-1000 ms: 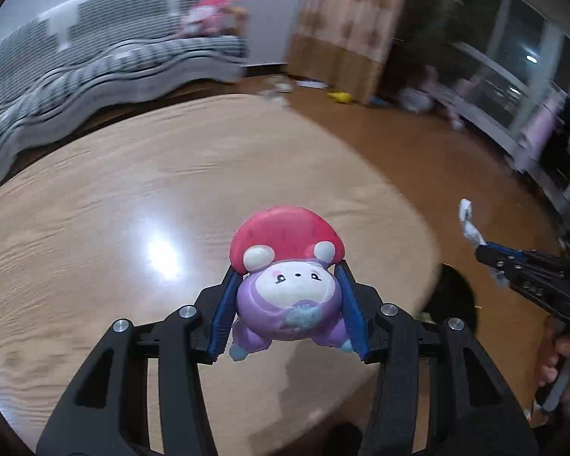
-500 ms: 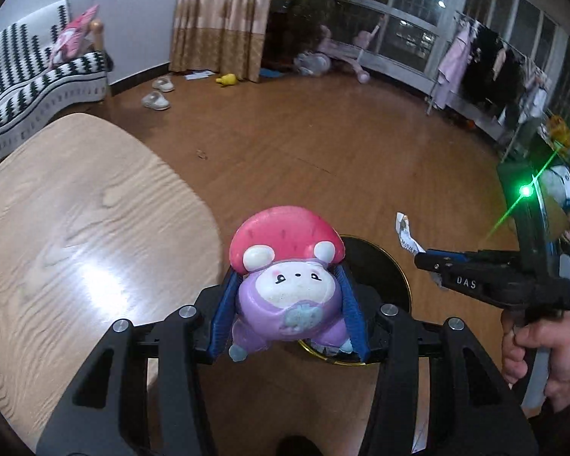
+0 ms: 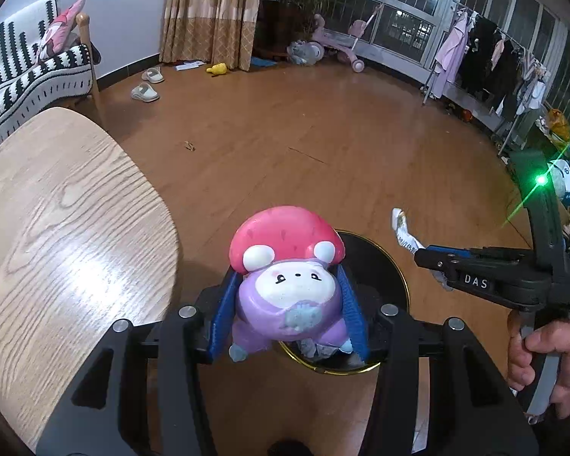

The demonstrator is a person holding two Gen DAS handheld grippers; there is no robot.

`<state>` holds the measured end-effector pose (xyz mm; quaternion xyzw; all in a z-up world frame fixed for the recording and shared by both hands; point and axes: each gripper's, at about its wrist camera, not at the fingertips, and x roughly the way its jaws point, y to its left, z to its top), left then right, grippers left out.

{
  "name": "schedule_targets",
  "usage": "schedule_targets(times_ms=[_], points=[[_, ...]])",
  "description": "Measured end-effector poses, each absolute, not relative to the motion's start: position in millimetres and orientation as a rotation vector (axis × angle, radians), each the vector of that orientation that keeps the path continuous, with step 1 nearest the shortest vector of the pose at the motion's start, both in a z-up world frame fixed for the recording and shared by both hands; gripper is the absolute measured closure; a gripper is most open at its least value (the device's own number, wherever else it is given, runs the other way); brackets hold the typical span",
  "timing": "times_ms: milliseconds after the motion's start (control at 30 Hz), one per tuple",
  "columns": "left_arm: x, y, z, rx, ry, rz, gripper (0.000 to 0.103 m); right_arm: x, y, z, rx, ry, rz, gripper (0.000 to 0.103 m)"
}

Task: Collect trash
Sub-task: 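Carry both to the bin and open both tools to drop them in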

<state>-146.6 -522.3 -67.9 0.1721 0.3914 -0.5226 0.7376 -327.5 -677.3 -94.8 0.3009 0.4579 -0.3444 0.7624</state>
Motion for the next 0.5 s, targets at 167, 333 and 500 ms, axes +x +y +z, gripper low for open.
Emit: schedule_targets(times_ms=[167, 333, 500], points=[[-146.6, -528.5, -72.1, 0.379, 0.871, -1.15, 0.054, -330.3, -677.3, -89.3, 0.646, 0.963, -0.76, 0.038], [-151.8, -535.0, -77.9, 0.371, 0.887, -1.168, 0.054, -334.8, -677.6, -85.4, 0.658, 0.942, -0.765, 0.038], [-160.6, -547.0, -89.8, 0.373, 0.907, -1.198, 0.054, -340.1, -683.7, -79.4, 0.682, 0.919, -0.767, 0.036]])
